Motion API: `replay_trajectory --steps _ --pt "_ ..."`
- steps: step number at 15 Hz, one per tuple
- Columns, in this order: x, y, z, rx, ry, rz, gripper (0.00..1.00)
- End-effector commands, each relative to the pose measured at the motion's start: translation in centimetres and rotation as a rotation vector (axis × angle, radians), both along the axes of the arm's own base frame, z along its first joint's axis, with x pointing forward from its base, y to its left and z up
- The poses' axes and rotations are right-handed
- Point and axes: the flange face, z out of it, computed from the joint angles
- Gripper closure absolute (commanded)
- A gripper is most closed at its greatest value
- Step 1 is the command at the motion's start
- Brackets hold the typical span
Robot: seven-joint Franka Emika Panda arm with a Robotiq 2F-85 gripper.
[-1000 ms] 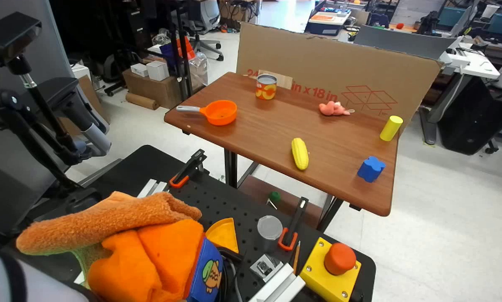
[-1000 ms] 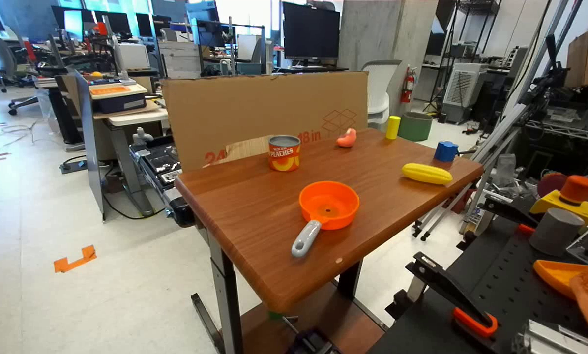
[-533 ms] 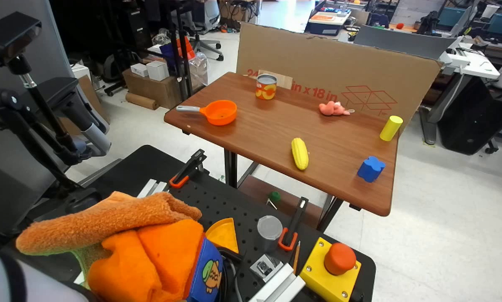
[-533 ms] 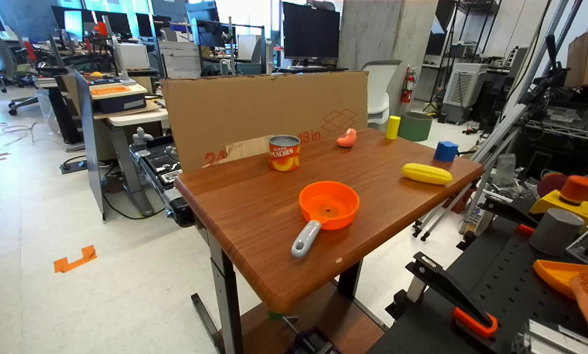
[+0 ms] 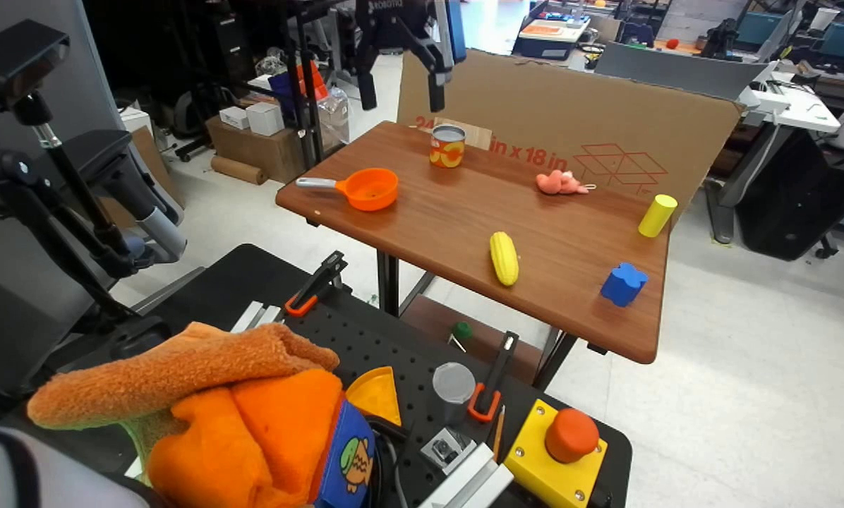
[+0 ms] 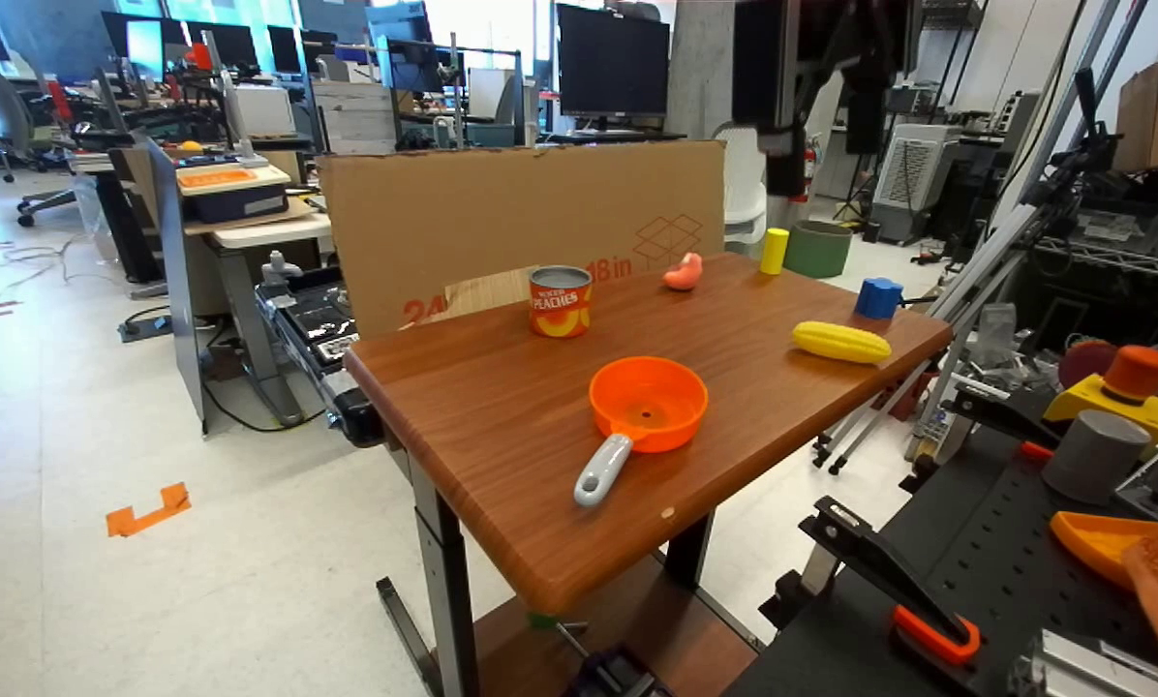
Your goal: Move the orange pot to the right
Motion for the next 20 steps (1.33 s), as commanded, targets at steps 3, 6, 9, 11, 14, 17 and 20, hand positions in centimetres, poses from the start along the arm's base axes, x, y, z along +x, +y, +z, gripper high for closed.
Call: replay_trajectory --steps 3,6,9,11,14,17,20 --pt "3.5 -1.1 -6.6 0.067 -0.020 0.002 0.00" --pt "4.2 -0.8 -9.3 0.111 -0.045 0.036 0.00" --pt "4.6 -0.1 -11.4 0.146 -0.048 0.065 0.00" --pt "4.8 0.6 -12.7 0.162 -0.034 0.078 0.00" --pt "4.8 1.3 -14.3 0.180 0.001 0.087 0.00" --pt "4.8 2.1 -15.8 0.195 0.039 0.090 0.02" --pt "4.7 2.6 -16.8 0.207 0.057 0.092 0.32"
